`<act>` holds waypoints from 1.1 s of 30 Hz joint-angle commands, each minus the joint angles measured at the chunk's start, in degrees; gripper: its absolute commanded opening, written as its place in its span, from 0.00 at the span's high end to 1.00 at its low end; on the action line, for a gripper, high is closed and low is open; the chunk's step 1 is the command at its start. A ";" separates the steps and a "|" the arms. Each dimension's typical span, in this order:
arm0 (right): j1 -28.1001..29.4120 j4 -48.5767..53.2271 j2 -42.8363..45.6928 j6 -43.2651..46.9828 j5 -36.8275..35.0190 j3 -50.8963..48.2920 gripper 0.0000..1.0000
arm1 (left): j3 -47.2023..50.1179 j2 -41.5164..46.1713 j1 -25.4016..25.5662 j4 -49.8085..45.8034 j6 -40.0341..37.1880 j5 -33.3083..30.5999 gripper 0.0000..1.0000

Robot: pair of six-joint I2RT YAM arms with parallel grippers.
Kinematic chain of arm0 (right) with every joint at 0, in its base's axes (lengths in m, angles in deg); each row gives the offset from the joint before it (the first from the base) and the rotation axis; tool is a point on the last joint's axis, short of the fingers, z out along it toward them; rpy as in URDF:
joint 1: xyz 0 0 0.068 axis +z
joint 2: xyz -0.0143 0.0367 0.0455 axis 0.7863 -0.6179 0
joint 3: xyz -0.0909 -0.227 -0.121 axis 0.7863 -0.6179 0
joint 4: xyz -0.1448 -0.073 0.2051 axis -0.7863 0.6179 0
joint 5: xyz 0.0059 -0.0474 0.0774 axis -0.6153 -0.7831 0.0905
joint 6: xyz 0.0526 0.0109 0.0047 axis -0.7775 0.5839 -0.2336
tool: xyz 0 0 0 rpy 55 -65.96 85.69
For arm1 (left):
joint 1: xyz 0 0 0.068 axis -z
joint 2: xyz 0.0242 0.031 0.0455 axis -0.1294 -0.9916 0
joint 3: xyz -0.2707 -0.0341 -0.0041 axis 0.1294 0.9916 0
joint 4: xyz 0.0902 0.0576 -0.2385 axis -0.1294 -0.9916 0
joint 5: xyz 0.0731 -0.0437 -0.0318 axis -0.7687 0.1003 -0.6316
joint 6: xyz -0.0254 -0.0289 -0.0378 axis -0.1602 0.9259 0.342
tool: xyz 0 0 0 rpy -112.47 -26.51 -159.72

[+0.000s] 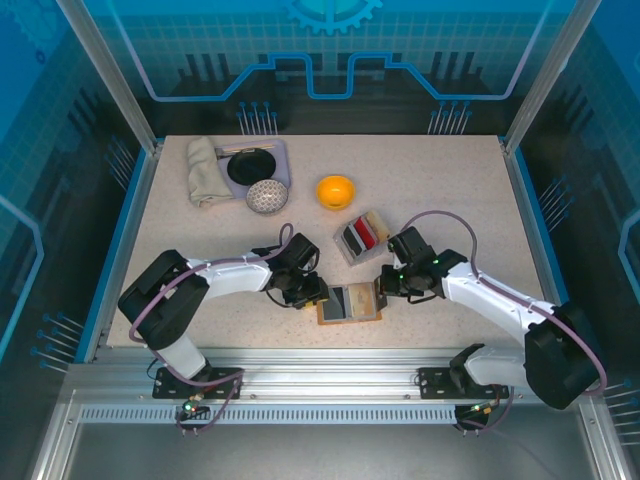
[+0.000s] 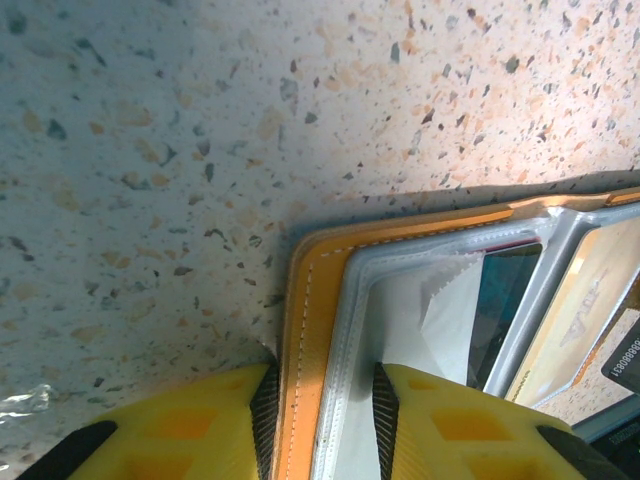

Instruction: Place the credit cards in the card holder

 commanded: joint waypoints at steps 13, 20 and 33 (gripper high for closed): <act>0.18 -2.77 -4.62 0.40 -0.07 -0.39 0.96 | 0.81 -1.92 0.60 0.68 -0.45 1.13 0.66; 2.29 -2.61 -5.68 0.73 -1.54 -0.44 0.96 | 0.77 -2.05 0.54 0.85 -0.38 1.21 0.67; 0.14 -1.76 0.68 1.98 -1.02 -1.42 0.96 | 0.82 -1.78 0.55 0.49 -0.78 1.08 0.67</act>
